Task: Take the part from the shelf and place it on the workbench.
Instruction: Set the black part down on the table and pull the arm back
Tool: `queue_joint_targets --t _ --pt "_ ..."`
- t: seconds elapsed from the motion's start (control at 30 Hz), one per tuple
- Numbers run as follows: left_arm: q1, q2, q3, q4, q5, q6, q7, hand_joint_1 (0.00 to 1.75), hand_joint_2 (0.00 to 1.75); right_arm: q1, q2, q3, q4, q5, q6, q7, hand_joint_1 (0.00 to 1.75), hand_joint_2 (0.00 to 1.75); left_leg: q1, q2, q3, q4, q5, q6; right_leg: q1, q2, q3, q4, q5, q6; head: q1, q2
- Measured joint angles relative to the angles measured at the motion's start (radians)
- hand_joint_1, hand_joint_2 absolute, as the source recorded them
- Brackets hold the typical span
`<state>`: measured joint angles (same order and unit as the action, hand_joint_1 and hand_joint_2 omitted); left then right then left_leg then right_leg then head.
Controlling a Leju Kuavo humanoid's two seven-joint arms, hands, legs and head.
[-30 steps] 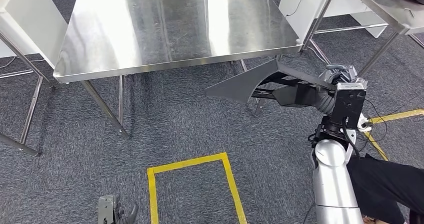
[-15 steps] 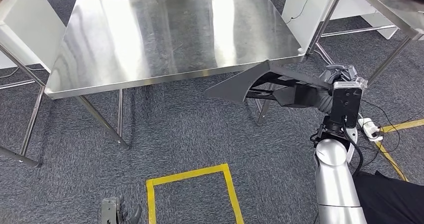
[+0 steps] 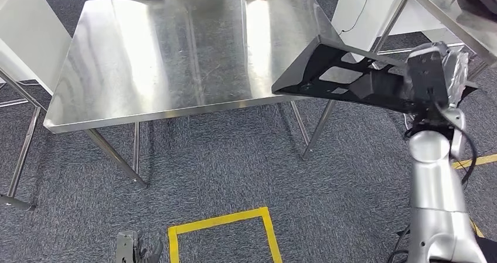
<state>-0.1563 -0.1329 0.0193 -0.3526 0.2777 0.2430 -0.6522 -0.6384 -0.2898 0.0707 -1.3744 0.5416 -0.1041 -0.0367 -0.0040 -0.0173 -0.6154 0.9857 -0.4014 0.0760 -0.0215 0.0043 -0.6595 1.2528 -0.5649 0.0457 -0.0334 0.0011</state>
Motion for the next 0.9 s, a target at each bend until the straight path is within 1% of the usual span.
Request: queue_joint_targets --t 0.03,0.07,0.1,0.13,0.17,0.2,0.23,0.27,0.3,0.33,0.37,0.4,0.43,0.47,0.5,0.53,0.57,0.6,0.63,0.7,0.73,0.77,0.8,0.83,0.87,0.9 --pt "0.001 0.0 0.0 0.001 0.0 -0.002 0.001 0.0 1.75 -0.039 -0.027 0.004 0.032 0.013 0.024 0.01 1.75 1.75 -0.001 -0.003 0.009 0.0 -0.009 0.001 0.0 0.0 -0.037 0.029 -0.022 0.0 0.001 0.0" --pt "0.001 0.0 0.0 0.002 0.001 -0.002 0.003 0.0 1.75 -0.082 -0.052 0.01 0.065 0.024 0.043 0.017 1.75 1.75 -0.001 -0.005 0.02 0.0 -0.019 0.001 -0.001 0.0 -0.059 0.026 -0.032 0.004 0.003 0.0" --pt "0.002 0.0 0.0 0.003 0.002 -0.003 0.004 0.0 1.75 -0.127 -0.074 0.02 0.099 0.032 0.061 0.023 1.75 1.75 0.0 -0.008 0.033 0.0 -0.03 -0.001 -0.001 -0.001 -0.065 -0.009 -0.022 0.012 0.004 0.0" --pt "0.002 0.0 0.001 0.005 0.003 -0.003 0.005 0.0 1.75 -0.17 -0.096 0.032 0.135 0.04 0.077 0.028 1.75 1.75 0.0 -0.01 0.047 0.0 -0.042 -0.004 -0.002 -0.002 -0.057 -0.071 0.012 0.025 0.006 0.0" --pt "0.002 0.0 0.002 0.007 0.006 -0.003 0.006 0.0 1.75 -0.21 -0.113 0.045 0.17 0.046 0.088 0.031 1.75 1.75 0.0 -0.013 0.058 0.0 -0.054 -0.008 -0.002 -0.005 -0.044 -0.146 0.07 0.04 0.008 0.0" --pt "0.003 0.0 0.004 0.009 0.01 -0.004 0.006 0.0 1.75 -0.245 -0.128 0.059 0.205 0.051 0.097 0.034 1.75 1.75 -0.001 -0.015 0.068 0.002 -0.066 -0.012 -0.002 -0.008 -0.031 -0.209 0.126 0.045 0.01 0.0" --pt "0.004 0.001 0.007 0.012 0.013 -0.005 0.005 0.0 1.75 -0.274 -0.14 0.072 0.235 0.055 0.103 0.035 1.75 1.75 -0.002 -0.017 0.076 0.002 -0.077 -0.018 0.001 -0.01 -0.019 -0.251 0.172 0.041 0.011 0.0" --pt "0.005 0.002 0.011 0.014 0.015 -0.007 0.005 0.0 1.75 -0.298 -0.15 0.084 0.262 0.058 0.107 0.036 1.75 1.75 -0.004 -0.018 0.08 0.004 -0.085 -0.023 0.004 -0.011 -0.012 -0.271 0.199 0.029 0.014 0.0" --pt "0.006 0.003 0.014 0.015 0.016 -0.008 0.003 0.0 1.75 -0.316 -0.159 0.094 0.283 0.061 0.107 0.035 1.75 1.75 -0.005 -0.019 0.085 0.006 -0.09 -0.028 0.005 -0.011 -0.005 -0.273 0.201 0.011 0.014 0.0" --pt "0.005 0.005 0.016 0.016 0.016 -0.01 0.001 0.0 1.75 -0.329 -0.166 0.103 0.298 0.064 0.106 0.034 1.75 1.75 -0.005 -0.018 0.082 0.014 -0.091 -0.031 0.004 -0.01 0.004 -0.274 0.2 -0.001 0.015 0.0" --pt "0.005 0.008 0.017 0.016 0.015 -0.011 -0.002 0.0 1.75 -0.339 -0.173 0.109 0.309 0.067 0.103 0.03 1.75 1.75 -0.006 -0.016 0.071 0.039 -0.087 -0.035 0.001 -0.012 0.014 -0.277 0.195 -0.01 0.016 0.0" --pt "0.004 0.01 0.018 0.016 0.015 -0.012 -0.004 0.0 1.75 -0.346 -0.18 0.116 0.32 0.067 0.1 0.024 1.75 1.75 -0.005 -0.011 0.047 0.082 -0.084 -0.038 -0.001 -0.012 0.027 -0.281 0.189 -0.019 0.014 0.0" --pt "0.004 0.012 0.019 0.017 0.014 -0.013 -0.007 0.0 1.75 -0.348 -0.187 0.124 0.328 0.064 0.098 0.016 1.75 1.75 -0.003 -0.005 0.011 0.141 -0.09 -0.042 -0.002 -0.012 0.04 -0.284 0.181 -0.025 0.012 0.0" --pt "0.005 0.013 0.02 0.017 0.012 -0.015 -0.008 0.0 1.75 -0.347 -0.194 0.131 0.334 0.056 0.097 0.007 1.75 1.75 -0.002 0.001 -0.031 0.205 -0.108 -0.047 -0.001 -0.012 0.052 -0.286 0.171 -0.031 0.011 0.0" --pt "0.006 0.013 0.02 0.018 0.01 -0.017 -0.01 0.0 1.75 -0.341 -0.203 0.138 0.338 0.045 0.099 -0.003 1.75 1.75 -0.001 0.005 -0.072 0.258 -0.137 -0.05 0.0 -0.011 0.064 -0.287 0.16 -0.033 0.008 0.0" --pt "0.008 0.014 0.021 0.019 0.008 -0.018 -0.01 0.0 1.75 -0.335 -0.213 0.144 0.339 0.032 0.103 -0.013 1.75 1.75 0.0 0.008 -0.105 0.289 -0.164 -0.053 0.0 -0.01 0.076 -0.287 0.149 -0.033 0.008 0.0" --pt "0.01 0.015 0.021 0.019 0.006 -0.02 -0.011 0.0 1.75 -0.328 -0.223 0.148 0.338 0.018 0.108 -0.021 1.75 1.75 0.0 0.009 -0.125 0.293 -0.176 -0.054 0.001 -0.009 0.09 -0.287 0.138 -0.033 0.007 0.0" --pt "0.011 0.017 0.021 0.02 0.004 -0.021 -0.011 0.0 1.75 -0.322 -0.232 0.152 0.334 0.006 0.114 -0.029 1.75 1.75 -0.001 0.009 -0.13 0.266 -0.162 -0.053 0.003 -0.008 0.107 -0.287 0.126 -0.033 0.006 0.0" --pt "0.011 0.018 0.021 0.021 0.001 -0.022 -0.012 0.0 1.75 -0.317 -0.241 0.155 0.327 -0.003 0.12 -0.033 1.75 1.75 -0.002 0.01 -0.122 0.215 -0.124 -0.048 0.004 -0.008 0.124 -0.287 0.113 -0.032 0.006 0.0" --pt "0.012 0.024 0.021 0.022 -0.004 -0.025 -0.011 0.0 1.75 -0.307 -0.254 0.162 0.308 -0.017 0.131 -0.037 1.75 1.75 -0.01 0.008 -0.091 0.079 -0.004 -0.027 0.007 -0.005 0.153 -0.288 0.089 -0.028 0.005 0.0" --pt "0.012 0.027 0.021 0.023 -0.006 -0.028 -0.011 0.0 1.75 -0.303 -0.259 0.166 0.297 -0.021 0.136 -0.038 1.75 1.75 -0.015 0.004 -0.079 0.03 0.037 -0.016 0.009 -0.002 0.163 -0.289 0.078 -0.024 0.005 0.0" --pt "0.012 0.03 0.021 0.023 -0.007 -0.031 -0.01 0.0 1.75 -0.297 -0.265 0.17 0.285 -0.026 0.142 -0.038 1.75 1.75 -0.02 0.002 -0.07 0.002 0.063 -0.009 0.011 0.003 0.169 -0.29 0.07 -0.02 0.005 0.0" --pt "0.011 0.031 0.021 0.023 -0.008 -0.036 -0.009 0.0 1.75 -0.293 -0.271 0.174 0.272 -0.03 0.148 -0.039 1.75 1.75 -0.024 -0.001 -0.065 -0.007 0.065 -0.005 0.012 0.007 0.177 -0.291 0.064 -0.013 0.006 0.0" --pt "0.009 0.031 0.022 0.023 -0.009 -0.04 -0.007 0.0 1.75 -0.287 -0.281 0.178 0.254 -0.035 0.154 -0.04 1.75 1.75 -0.024 -0.002 -0.055 -0.009 0.066 -0.003 0.011 0.009 0.179 -0.294 0.057 -0.008 0.005 0.0" --pt "0.006 0.031 0.022 0.023 -0.01 -0.043 -0.006 0.0 1.75 -0.279 -0.292 0.18 0.235 -0.041 0.16 -0.042 1.75 1.75 -0.023 -0.001 -0.045 -0.014 0.067 -0.001 0.01 0.009 0.18 -0.288 0.049 -0.004 0.005 0.0" --pt "0.002 0.032 0.022 0.023 -0.013 -0.044 -0.005 0.0 1.75 -0.274 -0.302 0.181 0.217 -0.047 0.165 -0.044 1.75 1.75 -0.021 -0.001 -0.038 -0.019 0.065 0.003 0.008 0.008 0.171 -0.266 0.037 -0.002 0.006 0.0"
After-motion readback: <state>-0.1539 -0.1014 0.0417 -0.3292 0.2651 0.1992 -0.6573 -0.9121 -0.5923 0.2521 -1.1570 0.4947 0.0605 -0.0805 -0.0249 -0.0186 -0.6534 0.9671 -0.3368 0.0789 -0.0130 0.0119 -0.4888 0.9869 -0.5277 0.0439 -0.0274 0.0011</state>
